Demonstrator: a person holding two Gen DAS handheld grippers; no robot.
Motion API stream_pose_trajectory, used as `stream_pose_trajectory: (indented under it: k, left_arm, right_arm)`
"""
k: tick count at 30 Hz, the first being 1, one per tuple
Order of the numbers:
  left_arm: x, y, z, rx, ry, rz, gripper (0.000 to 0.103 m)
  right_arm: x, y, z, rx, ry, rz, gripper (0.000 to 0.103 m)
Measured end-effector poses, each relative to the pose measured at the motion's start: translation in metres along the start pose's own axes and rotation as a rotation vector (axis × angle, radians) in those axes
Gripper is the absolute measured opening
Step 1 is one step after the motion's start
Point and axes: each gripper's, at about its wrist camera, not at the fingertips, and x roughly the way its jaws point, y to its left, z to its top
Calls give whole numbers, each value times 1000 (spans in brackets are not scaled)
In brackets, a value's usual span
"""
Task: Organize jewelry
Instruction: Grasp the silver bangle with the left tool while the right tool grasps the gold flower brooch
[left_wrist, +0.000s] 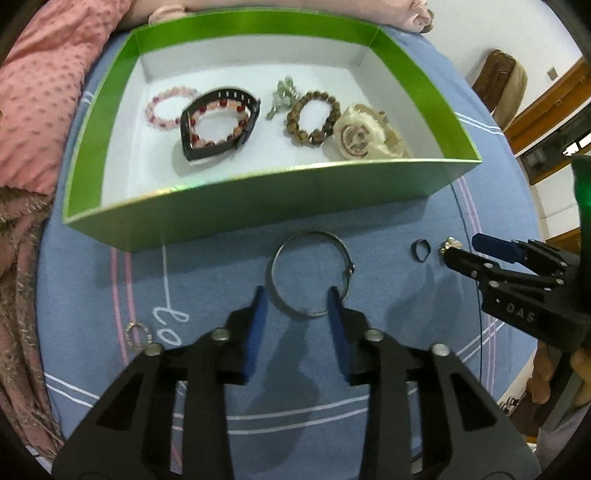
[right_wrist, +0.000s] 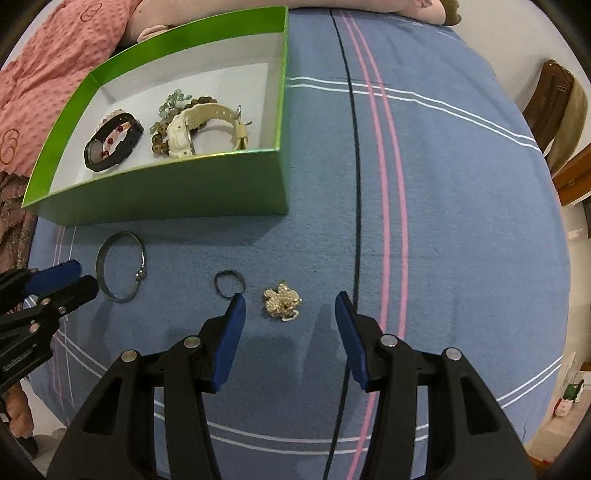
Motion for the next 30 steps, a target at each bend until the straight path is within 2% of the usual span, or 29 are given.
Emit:
stream_pose_trajectory:
  k: [6, 13, 15, 16, 21, 24, 30]
  left_arm:
    - [19, 0, 1, -8, 28, 7, 26]
    - [21, -3, 2, 20, 6, 25, 25]
    - [21, -5, 3, 27, 3, 38, 19]
    - [21, -6, 4, 31, 2, 52, 17]
    - [20, 2, 6, 5, 4, 34, 6]
    - [16, 14, 3, -8, 11, 8, 4]
    - [8, 25, -3, -21, 2, 10, 4]
  right_arm:
    - [5, 6, 1, -21, 4, -23, 51]
    - [15, 5, -9, -37, 21, -40, 51]
    - [17, 6, -11, -44, 22, -43, 50]
    - [18, 5, -13, -48, 19, -42, 49]
    - [22, 16, -16, -75, 15, -26, 24]
    - [28, 27, -11, -80, 17, -21, 23]
    - [30, 31, -11, -75, 12, 3, 22]
